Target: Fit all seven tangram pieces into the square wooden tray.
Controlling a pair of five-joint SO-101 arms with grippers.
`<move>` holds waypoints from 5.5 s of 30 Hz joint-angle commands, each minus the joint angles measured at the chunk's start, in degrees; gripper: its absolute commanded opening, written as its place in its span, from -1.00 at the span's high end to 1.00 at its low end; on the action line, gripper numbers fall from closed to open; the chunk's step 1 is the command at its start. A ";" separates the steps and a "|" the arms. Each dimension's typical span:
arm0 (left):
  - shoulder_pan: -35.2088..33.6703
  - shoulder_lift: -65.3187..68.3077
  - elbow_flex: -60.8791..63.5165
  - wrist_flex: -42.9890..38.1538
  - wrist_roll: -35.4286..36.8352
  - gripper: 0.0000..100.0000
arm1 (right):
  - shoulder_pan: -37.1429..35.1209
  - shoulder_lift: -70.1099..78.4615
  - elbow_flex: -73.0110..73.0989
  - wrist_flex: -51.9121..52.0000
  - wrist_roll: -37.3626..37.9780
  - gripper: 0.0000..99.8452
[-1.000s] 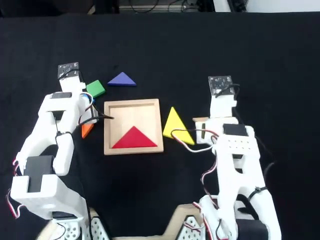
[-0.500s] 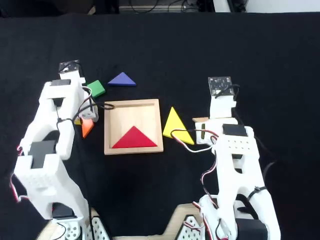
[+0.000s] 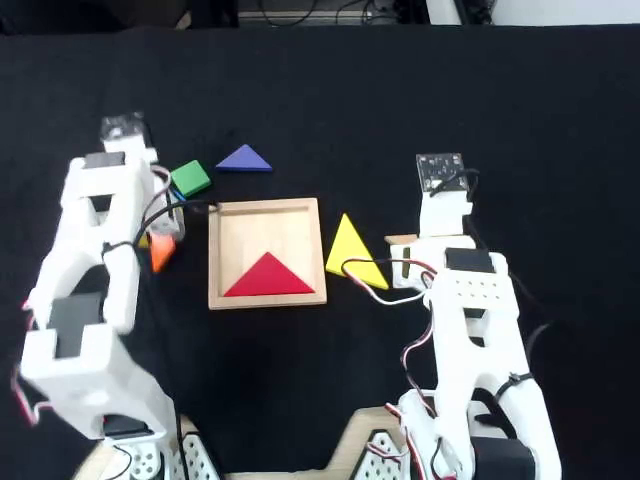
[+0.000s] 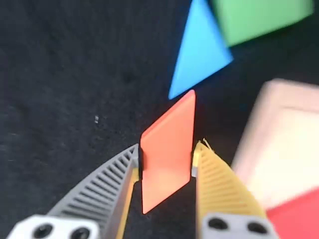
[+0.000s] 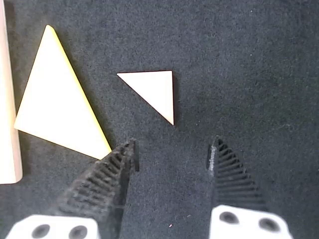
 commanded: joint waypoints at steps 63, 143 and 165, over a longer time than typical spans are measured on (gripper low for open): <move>3.74 -15.91 19.30 -6.15 -10.02 0.57 | -0.79 -1.63 1.36 -3.25 2.90 0.54; -2.68 3.60 6.73 -6.42 -23.38 0.50 | -0.88 -1.63 1.45 -3.25 2.90 0.54; -1.54 3.08 4.35 2.29 -31.74 0.92 | -0.88 -1.63 1.45 -3.25 2.90 0.54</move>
